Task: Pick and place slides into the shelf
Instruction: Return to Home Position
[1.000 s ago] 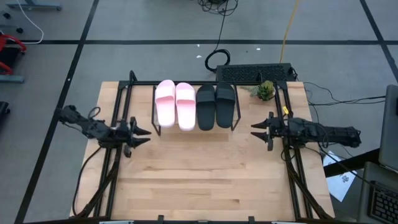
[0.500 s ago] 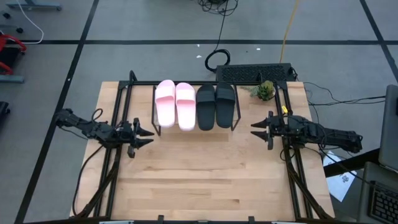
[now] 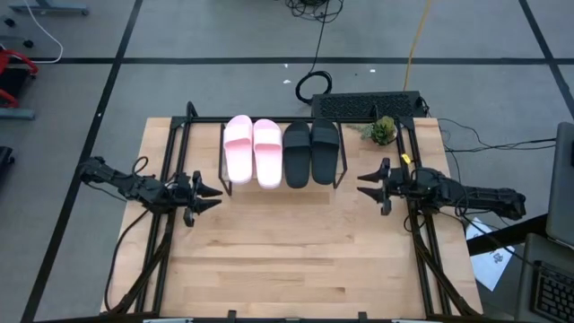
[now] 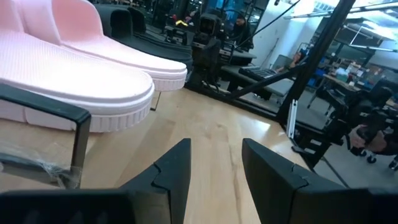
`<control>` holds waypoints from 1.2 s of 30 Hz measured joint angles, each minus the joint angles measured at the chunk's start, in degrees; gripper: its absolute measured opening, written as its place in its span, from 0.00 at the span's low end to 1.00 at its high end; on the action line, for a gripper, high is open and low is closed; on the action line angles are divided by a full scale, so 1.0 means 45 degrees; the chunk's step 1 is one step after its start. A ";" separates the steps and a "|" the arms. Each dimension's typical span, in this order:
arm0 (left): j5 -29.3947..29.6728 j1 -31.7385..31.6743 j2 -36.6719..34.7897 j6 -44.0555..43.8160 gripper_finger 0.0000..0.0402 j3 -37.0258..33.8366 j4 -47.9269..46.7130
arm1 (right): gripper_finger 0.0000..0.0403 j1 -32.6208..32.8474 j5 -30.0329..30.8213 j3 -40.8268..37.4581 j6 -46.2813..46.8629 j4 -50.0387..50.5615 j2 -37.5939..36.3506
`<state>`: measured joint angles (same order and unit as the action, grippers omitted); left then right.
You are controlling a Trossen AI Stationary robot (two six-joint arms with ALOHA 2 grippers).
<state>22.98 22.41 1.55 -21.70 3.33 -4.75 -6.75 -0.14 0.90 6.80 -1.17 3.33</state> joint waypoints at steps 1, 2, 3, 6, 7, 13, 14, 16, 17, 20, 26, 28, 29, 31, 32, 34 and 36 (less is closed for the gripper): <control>-0.0004 0.0000 -0.0002 -0.0017 0.36 -0.0005 0.0032 | 0.41 -0.0008 -0.0029 0.0002 0.0104 -0.0057 0.0047; 0.0001 0.0000 -0.0002 -0.0012 0.36 -0.0010 0.0064 | 0.41 -0.0008 -0.0015 0.0002 0.0244 -0.0077 0.0132; 0.0000 0.0000 0.0002 0.0023 0.36 -0.0010 0.0086 | 0.41 -0.0008 -0.0023 -0.0003 0.0337 -0.0077 0.0152; 0.0000 0.0000 -0.0002 0.0036 0.36 -0.0010 0.0056 | 0.41 -0.0004 -0.0013 -0.0003 0.0412 -0.0126 0.0120; 0.0002 0.0000 -0.0002 0.0033 0.36 -0.0010 0.0054 | 0.41 -0.0004 -0.0011 -0.0003 0.0415 -0.0121 0.0139; 0.0002 0.0000 -0.0002 0.0054 0.36 -0.0010 0.0058 | 0.41 -0.0004 -0.0011 -0.0008 0.0424 -0.0126 0.0133; 0.0005 0.0000 -0.0002 0.0082 0.36 -0.0010 0.0062 | 0.41 -0.0004 -0.0011 -0.0008 0.0421 -0.0126 0.0132; 0.0005 0.0000 -0.0002 0.0075 0.36 -0.0010 0.0064 | 0.41 -0.0004 -0.0011 -0.0008 0.0424 -0.0131 0.0132; 0.0005 0.0000 -0.0002 0.0066 0.36 -0.0010 0.0062 | 0.41 -0.0004 -0.0009 -0.0008 0.0423 -0.0131 0.0132; 0.0005 0.0000 -0.0002 0.0083 0.36 -0.0010 0.0062 | 0.41 -0.0004 -0.0006 -0.0008 0.0424 -0.0138 0.0132; 0.0005 0.0000 -0.0002 0.0076 0.36 -0.0010 0.0067 | 0.41 -0.0004 -0.0001 -0.0008 0.0424 -0.0150 0.0132; 0.0010 0.0000 -0.0002 0.0071 0.36 -0.0010 0.0067 | 0.41 -0.0004 0.0002 -0.0008 0.0424 -0.0155 0.0132; 0.0007 0.0000 -0.0002 0.0083 0.36 -0.0010 0.0067 | 0.41 -0.0004 0.0004 -0.0008 0.0424 -0.0157 0.0132; 0.0010 0.0000 -0.0002 0.0078 0.36 -0.0010 0.0067 | 0.41 -0.0004 0.0004 -0.0008 0.0424 -0.0155 0.0132; 0.0010 0.0000 -0.0002 0.0069 0.36 -0.0010 0.0067 | 0.41 -0.0004 0.0004 -0.0008 0.0424 -0.0160 0.0132; 0.0010 0.0000 -0.0002 0.0082 0.36 -0.0010 0.0067 | 0.41 -0.0004 0.0004 -0.0008 0.0424 -0.0160 0.0132; 0.0010 0.0000 -0.0002 0.0079 0.36 -0.0010 0.0067 | 0.41 -0.0004 0.0004 -0.0008 0.0424 -0.0160 0.0132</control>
<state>23.03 22.41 1.54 -21.34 3.29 -4.45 -6.76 -0.12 0.86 8.71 -1.89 3.92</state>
